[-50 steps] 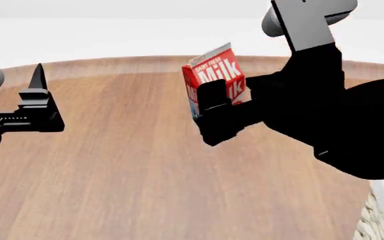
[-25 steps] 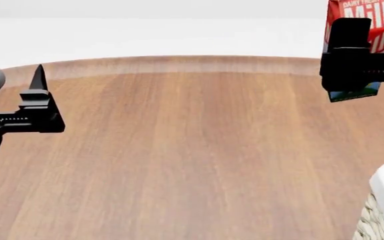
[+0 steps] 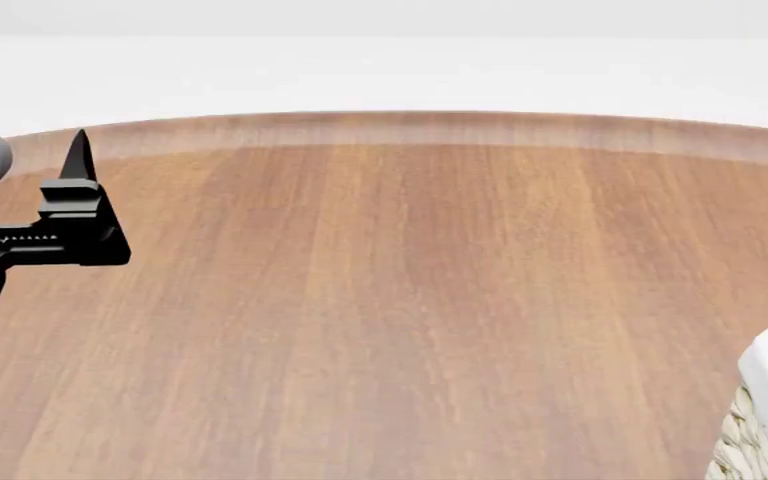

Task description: Pick the milk and place it in the basket.

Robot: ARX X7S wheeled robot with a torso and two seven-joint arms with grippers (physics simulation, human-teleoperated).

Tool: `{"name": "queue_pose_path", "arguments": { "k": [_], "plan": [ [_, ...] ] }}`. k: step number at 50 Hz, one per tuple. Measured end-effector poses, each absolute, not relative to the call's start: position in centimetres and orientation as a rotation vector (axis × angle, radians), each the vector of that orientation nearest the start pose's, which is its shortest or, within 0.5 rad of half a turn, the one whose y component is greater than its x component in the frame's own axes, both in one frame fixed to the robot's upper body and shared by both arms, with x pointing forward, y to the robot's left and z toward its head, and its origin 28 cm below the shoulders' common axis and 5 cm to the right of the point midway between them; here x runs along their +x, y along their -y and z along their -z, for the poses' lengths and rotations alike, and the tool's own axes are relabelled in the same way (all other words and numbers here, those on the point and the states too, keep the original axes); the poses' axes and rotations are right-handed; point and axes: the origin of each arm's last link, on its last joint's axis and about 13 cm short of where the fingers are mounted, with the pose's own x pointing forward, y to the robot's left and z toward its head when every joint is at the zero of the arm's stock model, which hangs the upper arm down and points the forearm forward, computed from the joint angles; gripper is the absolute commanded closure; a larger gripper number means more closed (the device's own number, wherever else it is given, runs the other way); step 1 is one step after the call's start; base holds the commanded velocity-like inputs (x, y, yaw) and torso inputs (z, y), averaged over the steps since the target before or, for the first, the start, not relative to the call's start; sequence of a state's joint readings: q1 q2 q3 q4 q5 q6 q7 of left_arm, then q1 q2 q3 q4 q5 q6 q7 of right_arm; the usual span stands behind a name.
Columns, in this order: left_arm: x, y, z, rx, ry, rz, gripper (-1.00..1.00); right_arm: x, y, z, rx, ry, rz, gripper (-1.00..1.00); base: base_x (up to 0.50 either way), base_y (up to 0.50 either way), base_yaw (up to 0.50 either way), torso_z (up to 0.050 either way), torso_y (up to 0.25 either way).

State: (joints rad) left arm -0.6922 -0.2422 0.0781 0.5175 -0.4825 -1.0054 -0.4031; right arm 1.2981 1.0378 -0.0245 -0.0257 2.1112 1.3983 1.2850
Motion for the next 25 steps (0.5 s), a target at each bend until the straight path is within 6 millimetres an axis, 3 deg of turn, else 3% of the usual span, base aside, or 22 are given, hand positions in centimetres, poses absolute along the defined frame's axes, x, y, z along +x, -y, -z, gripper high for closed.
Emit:
{"name": "queue_pose_path", "arguments": {
  "k": [25],
  "plan": [
    [27.5,-21.4,-22.0,-0.008,0.144,-0.047,-1.0,16.5,26.3,-36.0,0.118,-0.215,0.385,1.0,0.0,0.0,0.0,0.001,0.001]
  ]
}}
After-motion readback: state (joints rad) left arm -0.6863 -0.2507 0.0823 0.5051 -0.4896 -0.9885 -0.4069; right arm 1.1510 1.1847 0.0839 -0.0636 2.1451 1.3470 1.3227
